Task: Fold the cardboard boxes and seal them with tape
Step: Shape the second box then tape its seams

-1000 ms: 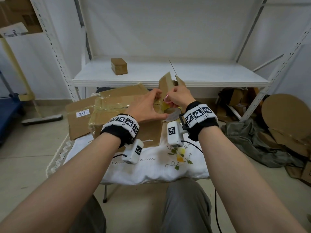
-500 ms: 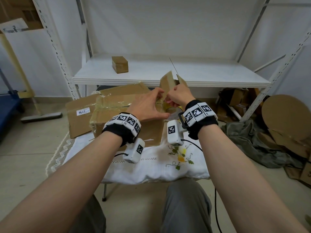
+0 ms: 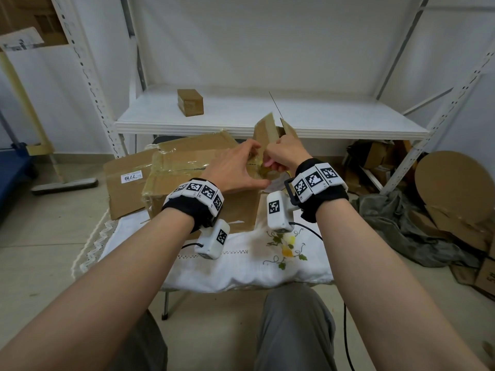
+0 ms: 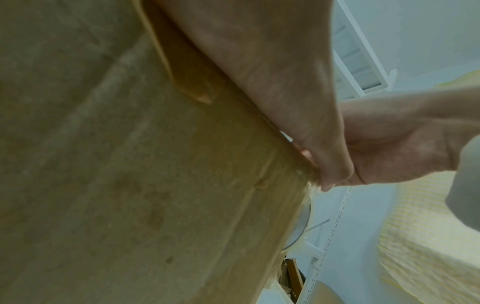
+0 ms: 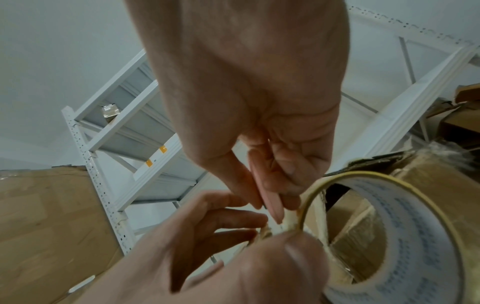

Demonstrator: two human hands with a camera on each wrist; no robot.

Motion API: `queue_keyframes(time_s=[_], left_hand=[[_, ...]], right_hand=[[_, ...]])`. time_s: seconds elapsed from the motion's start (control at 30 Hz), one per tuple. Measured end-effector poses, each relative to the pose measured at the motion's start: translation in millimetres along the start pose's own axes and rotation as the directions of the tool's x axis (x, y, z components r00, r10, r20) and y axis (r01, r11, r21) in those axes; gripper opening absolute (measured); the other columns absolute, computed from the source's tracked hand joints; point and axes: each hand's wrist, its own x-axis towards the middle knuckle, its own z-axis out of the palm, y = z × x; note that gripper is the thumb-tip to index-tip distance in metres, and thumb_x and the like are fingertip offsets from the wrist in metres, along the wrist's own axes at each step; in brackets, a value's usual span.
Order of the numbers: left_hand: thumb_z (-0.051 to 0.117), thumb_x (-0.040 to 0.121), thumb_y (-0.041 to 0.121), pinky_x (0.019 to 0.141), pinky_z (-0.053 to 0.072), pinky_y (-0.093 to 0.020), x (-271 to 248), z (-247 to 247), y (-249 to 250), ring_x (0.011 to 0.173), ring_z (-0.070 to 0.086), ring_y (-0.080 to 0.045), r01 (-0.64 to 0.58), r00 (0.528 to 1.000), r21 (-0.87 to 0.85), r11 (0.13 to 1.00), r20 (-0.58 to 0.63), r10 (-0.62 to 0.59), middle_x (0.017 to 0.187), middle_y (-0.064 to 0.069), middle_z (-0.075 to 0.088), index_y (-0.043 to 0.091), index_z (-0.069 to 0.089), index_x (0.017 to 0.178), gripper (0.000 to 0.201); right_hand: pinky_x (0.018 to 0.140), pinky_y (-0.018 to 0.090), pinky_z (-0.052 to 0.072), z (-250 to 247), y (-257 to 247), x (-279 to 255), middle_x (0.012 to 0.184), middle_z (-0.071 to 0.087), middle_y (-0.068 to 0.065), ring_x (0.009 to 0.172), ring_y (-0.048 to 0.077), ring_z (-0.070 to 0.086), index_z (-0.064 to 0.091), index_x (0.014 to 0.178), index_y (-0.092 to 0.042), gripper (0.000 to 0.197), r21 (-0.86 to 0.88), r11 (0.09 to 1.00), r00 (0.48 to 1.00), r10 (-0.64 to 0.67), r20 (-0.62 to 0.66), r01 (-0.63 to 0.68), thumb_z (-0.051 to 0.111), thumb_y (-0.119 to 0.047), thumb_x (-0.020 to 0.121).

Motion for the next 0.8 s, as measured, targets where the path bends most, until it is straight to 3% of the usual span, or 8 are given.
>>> queue_keyframes(time_s=[0.27,0.33,0.43,0.5,0.57,0.63,0.67,0.8], left_hand=[[0.072,0.067,0.07,0.097,0.051,-0.04,0.5,0.4,-1.0,0.112,0.059,-0.017,0.001,1.0,0.014,1.0,-0.008,0.0,0.134,0.002,0.059,0.023,0.042,0.138,0.09],[0.069,0.066,0.072,0.095,0.052,-0.041,0.3,0.8,-2.4,0.111,0.059,-0.016,0.0,1.0,0.018,1.0,-0.019,0.0,0.132,0.003,0.059,0.025,0.044,0.136,0.089],[0.066,0.065,0.074,0.092,0.052,-0.041,0.2,1.5,-3.7,0.106,0.059,-0.016,-0.007,1.0,0.027,1.0,-0.026,0.008,0.126,0.005,0.06,0.027,0.047,0.131,0.083],[0.062,0.065,0.077,0.09,0.051,-0.04,0.9,1.8,-4.3,0.104,0.059,-0.016,-0.028,0.999,0.044,0.999,-0.024,0.029,0.124,0.007,0.059,0.029,0.049,0.127,0.079],[0.057,0.065,0.08,0.085,0.048,-0.036,1.6,2.4,-5.5,0.103,0.058,-0.016,-0.062,0.998,0.067,0.996,-0.018,0.063,0.124,0.01,0.054,0.031,0.051,0.122,0.075],[0.054,0.066,0.081,0.079,0.044,-0.034,2.1,2.6,-6.0,0.099,0.057,-0.016,-0.088,0.996,0.082,0.993,-0.017,0.09,0.123,0.012,0.051,0.033,0.053,0.118,0.071],[0.053,0.067,0.081,0.079,0.044,-0.034,2.3,2.9,-6.5,0.098,0.056,-0.016,-0.097,0.995,0.086,0.992,-0.014,0.098,0.123,0.012,0.05,0.033,0.053,0.117,0.069],[0.051,0.07,0.079,0.084,0.045,-0.035,1.5,2.5,-5.7,0.1,0.054,-0.014,-0.126,0.992,0.1,0.987,0.011,0.125,0.121,0.011,0.053,0.031,0.056,0.111,0.064]], right_hand=[[0.056,0.029,0.047,-14.2,28.7,15.3,0.071,0.067,0.011,0.058,0.023,0.055,0.061,0.061,-0.012,0.023,0.208,0.978,0.965,0.088,-0.246,-0.036,0.052,-0.007,0.082],[0.067,0.035,0.057,-14.2,46.2,24.0,0.096,0.069,0.017,0.071,0.029,0.064,0.066,0.076,-0.006,0.018,0.223,0.972,0.943,0.14,-0.303,-0.073,0.051,-0.008,0.084],[0.088,0.046,0.059,-6.8,93.4,55.9,0.128,0.061,0.02,0.094,0.039,0.069,0.069,0.106,-0.002,0.041,0.187,0.964,0.925,0.239,-0.295,-0.189,0.05,-0.018,0.074],[0.072,0.043,0.062,-0.5,107.6,52.6,0.125,0.062,0.021,0.09,0.036,0.07,0.064,0.116,-0.004,0.045,0.218,0.941,0.919,0.31,-0.242,-0.26,0.055,-0.017,0.075],[0.054,0.032,0.057,5.1,107.6,32.6,0.113,0.067,0.018,0.075,0.028,0.068,0.064,0.11,-0.004,0.023,0.2,0.929,0.923,0.345,-0.169,-0.311,0.058,-0.007,0.088],[0.064,0.036,0.06,11.4,117.6,25.4,0.101,0.07,0.014,0.074,0.025,0.067,0.063,0.093,-0.004,0.002,0.106,0.93,0.927,0.362,-0.099,-0.351,0.061,-0.005,0.092],[0.072,0.037,0.062,14.6,123.4,24.2,0.098,0.07,0.014,0.077,0.024,0.067,0.062,0.088,-0.005,0.004,0.058,0.934,0.932,0.357,-0.067,-0.353,0.064,-0.006,0.092],[0.069,0.023,0.057,19.3,129.0,21.2,0.1,0.061,0.009,0.085,0.02,0.06,0.057,0.103,-0.011,0.009,0.102,0.956,0.961,0.275,0.012,-0.275,0.059,-0.007,0.096]])
